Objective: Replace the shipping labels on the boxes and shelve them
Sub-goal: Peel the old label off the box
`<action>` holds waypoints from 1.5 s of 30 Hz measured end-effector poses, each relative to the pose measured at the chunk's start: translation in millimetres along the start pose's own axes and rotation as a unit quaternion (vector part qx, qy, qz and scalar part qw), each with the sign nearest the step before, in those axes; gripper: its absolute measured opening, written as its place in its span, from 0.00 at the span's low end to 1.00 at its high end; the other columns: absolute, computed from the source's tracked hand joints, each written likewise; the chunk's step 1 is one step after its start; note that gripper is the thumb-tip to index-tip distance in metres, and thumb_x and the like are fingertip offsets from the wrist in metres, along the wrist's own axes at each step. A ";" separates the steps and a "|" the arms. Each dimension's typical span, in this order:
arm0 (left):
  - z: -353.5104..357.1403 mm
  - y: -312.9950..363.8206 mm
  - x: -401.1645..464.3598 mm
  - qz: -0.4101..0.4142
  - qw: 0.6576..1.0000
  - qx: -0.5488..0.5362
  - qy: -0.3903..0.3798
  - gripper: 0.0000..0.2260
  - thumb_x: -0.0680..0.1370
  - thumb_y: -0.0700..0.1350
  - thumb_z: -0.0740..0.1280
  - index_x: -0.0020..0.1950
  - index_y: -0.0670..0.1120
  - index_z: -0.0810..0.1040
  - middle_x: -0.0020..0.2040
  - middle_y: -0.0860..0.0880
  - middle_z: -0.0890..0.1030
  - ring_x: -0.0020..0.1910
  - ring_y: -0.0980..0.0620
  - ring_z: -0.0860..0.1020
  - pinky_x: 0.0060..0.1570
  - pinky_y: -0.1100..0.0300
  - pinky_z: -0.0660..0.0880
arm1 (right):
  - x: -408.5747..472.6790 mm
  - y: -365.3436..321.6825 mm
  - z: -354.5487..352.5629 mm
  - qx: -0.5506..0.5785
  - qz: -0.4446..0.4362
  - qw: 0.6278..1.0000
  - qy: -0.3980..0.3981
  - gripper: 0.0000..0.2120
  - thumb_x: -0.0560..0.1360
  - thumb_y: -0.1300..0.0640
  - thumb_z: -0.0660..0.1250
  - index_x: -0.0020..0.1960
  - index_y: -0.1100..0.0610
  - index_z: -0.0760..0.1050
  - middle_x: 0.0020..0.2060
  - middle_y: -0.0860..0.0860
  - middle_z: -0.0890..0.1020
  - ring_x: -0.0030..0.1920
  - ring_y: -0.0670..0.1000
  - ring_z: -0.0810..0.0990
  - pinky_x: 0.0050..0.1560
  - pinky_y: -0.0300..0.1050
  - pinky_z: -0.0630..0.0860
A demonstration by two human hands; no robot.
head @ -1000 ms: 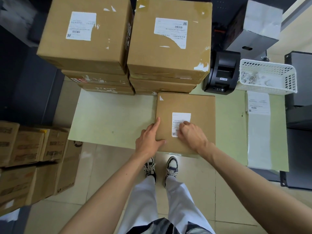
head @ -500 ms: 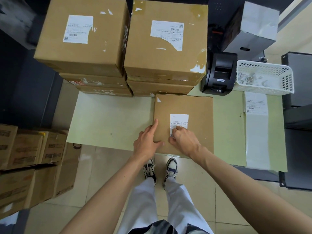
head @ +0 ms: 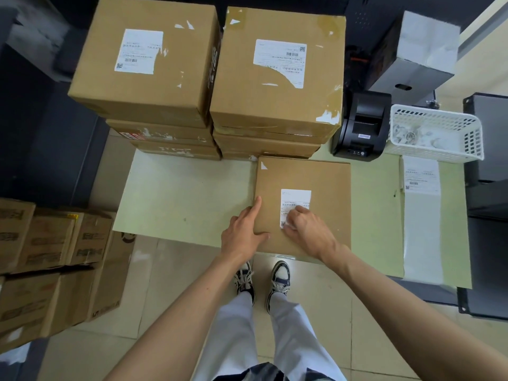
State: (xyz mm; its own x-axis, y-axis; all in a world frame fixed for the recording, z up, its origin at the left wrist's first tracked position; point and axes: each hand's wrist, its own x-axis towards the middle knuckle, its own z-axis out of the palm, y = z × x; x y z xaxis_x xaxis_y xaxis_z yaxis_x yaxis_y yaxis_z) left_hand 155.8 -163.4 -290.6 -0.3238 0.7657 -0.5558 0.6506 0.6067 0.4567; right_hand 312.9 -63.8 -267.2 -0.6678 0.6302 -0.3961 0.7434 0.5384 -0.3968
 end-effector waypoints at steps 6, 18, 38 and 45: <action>0.0 0.0 0.2 0.002 1.000 0.000 -0.001 0.43 0.76 0.58 0.72 0.81 0.64 0.46 0.78 0.58 0.64 0.70 0.46 0.68 0.57 0.48 0.70 | -0.8 -11.6 12.1 0.017 -0.015 1.000 -0.013 0.09 0.79 0.60 0.59 0.49 0.64 0.75 0.47 0.58 0.77 0.48 0.61 0.78 0.46 0.51 0.72; 0.7 0.1 0.0 0.005 1.000 -0.001 -0.001 0.43 0.76 0.58 0.72 0.81 0.63 0.46 0.78 0.57 0.64 0.70 0.46 0.68 0.57 0.48 0.71 | 2.7 -21.9 18.4 -0.059 0.010 0.998 -0.013 0.07 0.79 0.63 0.59 0.55 0.65 0.73 0.52 0.60 0.77 0.54 0.60 0.77 0.51 0.49 0.72; 1.3 -1.0 -0.8 0.010 1.000 -0.005 0.007 0.44 0.75 0.58 0.73 0.81 0.63 0.47 0.77 0.58 0.65 0.70 0.46 0.69 0.57 0.48 0.72 | 5.8 -16.7 9.1 -0.032 0.013 0.999 -0.007 0.11 0.80 0.60 0.57 0.51 0.68 0.74 0.48 0.63 0.77 0.50 0.63 0.78 0.47 0.52 0.70; -1.2 1.3 -2.6 0.006 1.000 -0.001 0.003 0.44 0.75 0.58 0.73 0.81 0.63 0.46 0.77 0.57 0.65 0.70 0.47 0.69 0.57 0.49 0.71 | 1.3 -10.3 1.6 0.002 0.035 0.999 -0.023 0.10 0.80 0.57 0.60 0.51 0.65 0.74 0.50 0.60 0.76 0.50 0.62 0.77 0.49 0.51 0.70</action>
State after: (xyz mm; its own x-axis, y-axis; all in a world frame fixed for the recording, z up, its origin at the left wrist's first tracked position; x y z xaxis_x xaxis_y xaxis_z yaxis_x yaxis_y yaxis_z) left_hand 156.6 -164.4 -287.8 -0.3194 0.7746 -0.5458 0.6528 0.5974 0.4658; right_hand 304.3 -69.4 -265.0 -0.6153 0.6395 -0.4610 0.7883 0.4917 -0.3700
